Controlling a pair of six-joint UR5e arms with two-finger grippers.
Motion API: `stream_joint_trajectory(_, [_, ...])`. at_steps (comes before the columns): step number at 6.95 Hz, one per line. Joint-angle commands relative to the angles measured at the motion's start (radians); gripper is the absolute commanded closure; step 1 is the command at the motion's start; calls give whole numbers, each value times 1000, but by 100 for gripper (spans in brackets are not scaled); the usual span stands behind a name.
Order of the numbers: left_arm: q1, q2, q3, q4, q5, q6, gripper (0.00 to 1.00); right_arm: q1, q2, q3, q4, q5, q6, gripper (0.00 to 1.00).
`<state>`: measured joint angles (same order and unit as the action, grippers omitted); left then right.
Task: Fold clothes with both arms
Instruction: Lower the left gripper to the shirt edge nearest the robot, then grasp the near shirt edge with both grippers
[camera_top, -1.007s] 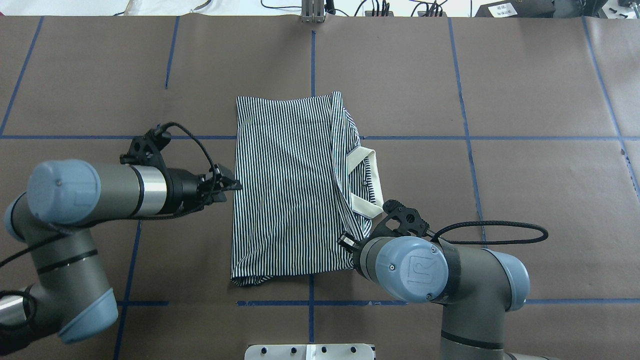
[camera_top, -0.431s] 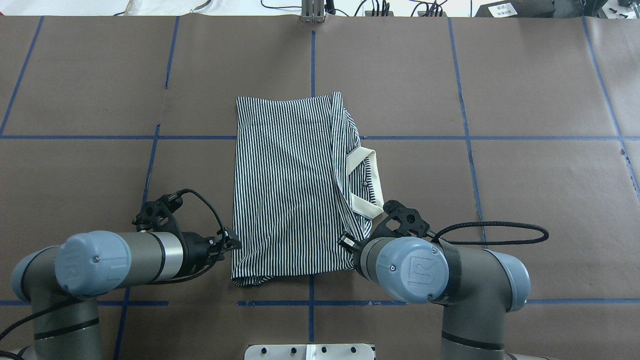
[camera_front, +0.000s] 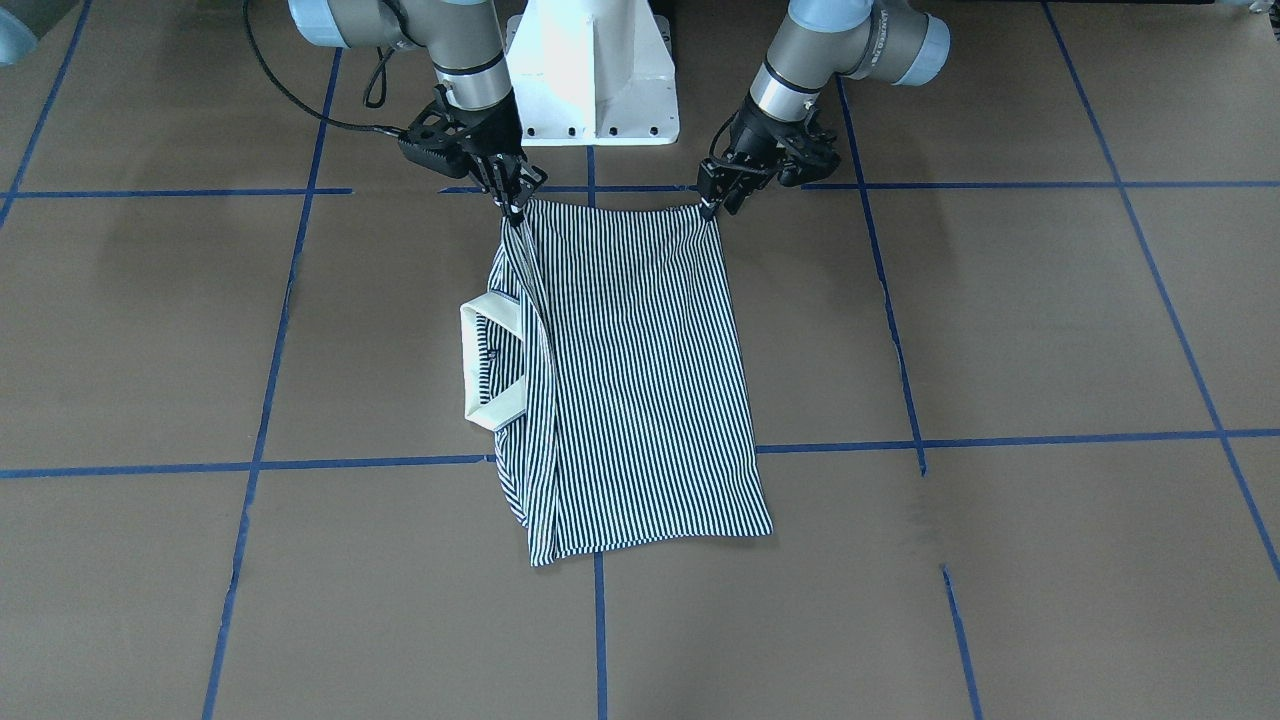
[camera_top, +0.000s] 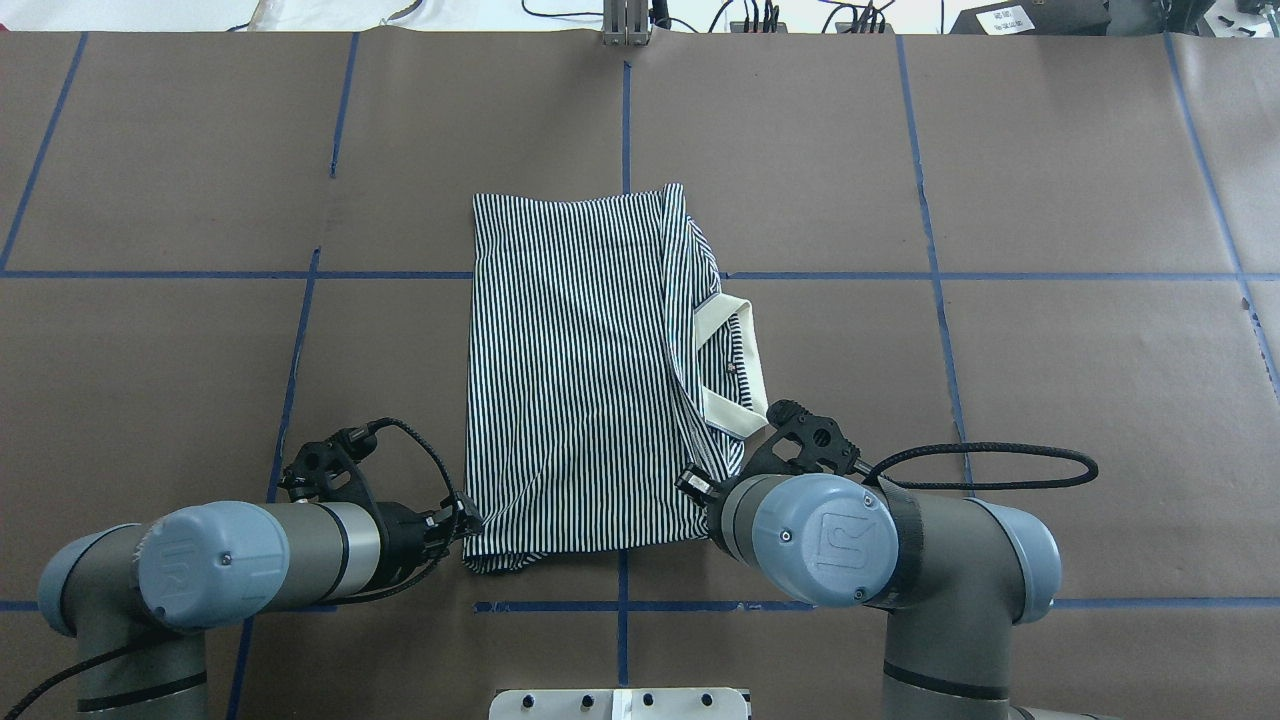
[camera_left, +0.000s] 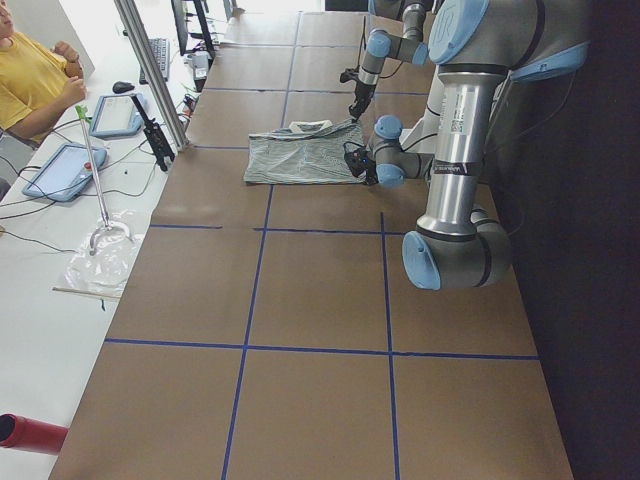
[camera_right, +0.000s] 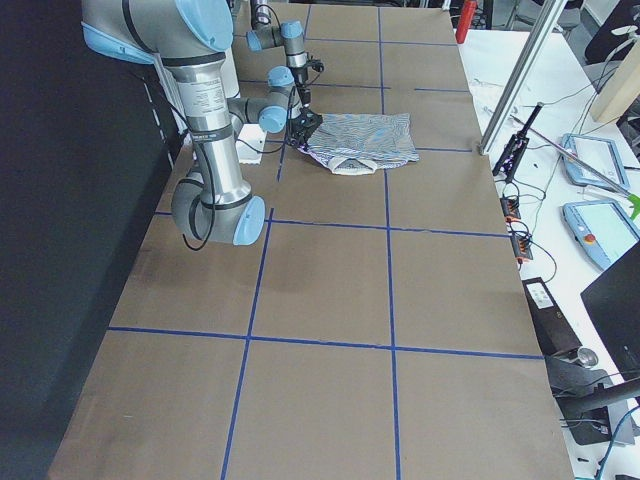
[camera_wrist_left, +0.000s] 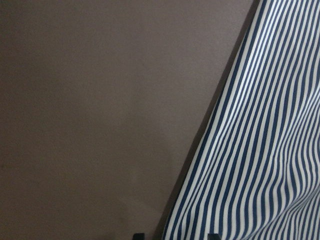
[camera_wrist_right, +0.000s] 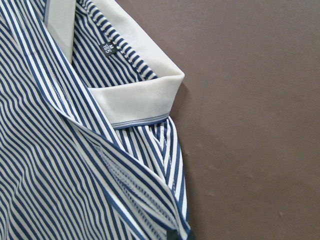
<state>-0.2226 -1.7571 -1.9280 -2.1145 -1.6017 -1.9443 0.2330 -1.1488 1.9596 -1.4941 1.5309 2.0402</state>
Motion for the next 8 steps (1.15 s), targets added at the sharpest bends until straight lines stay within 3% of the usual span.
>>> stream_joint_trajectory(1, [23,-21,21,1,0,-1,50,-1,0,1,0,0,0,100])
stream_joint_trajectory(2, [28,-22,24,1,0,-1,54,-1,0,1,0,0,-2,100])
stream_joint_trajectory(3, [28,-24,24,1,0,-1,82,-1,0,1,0,0,-2,100])
stream_joint_trajectory(4, [28,-28,23,1,0,-1,100,-1,-2,-1,0,0,-2,100])
stream_joint_trajectory(6, [-4,-33,18,1,0,7,100,-4,-11,1,2,0,-2,100])
stream_joint_trajectory(8, [-20,-22,-96,30,0,1,100,-14,-15,34,-2,0,2,100])
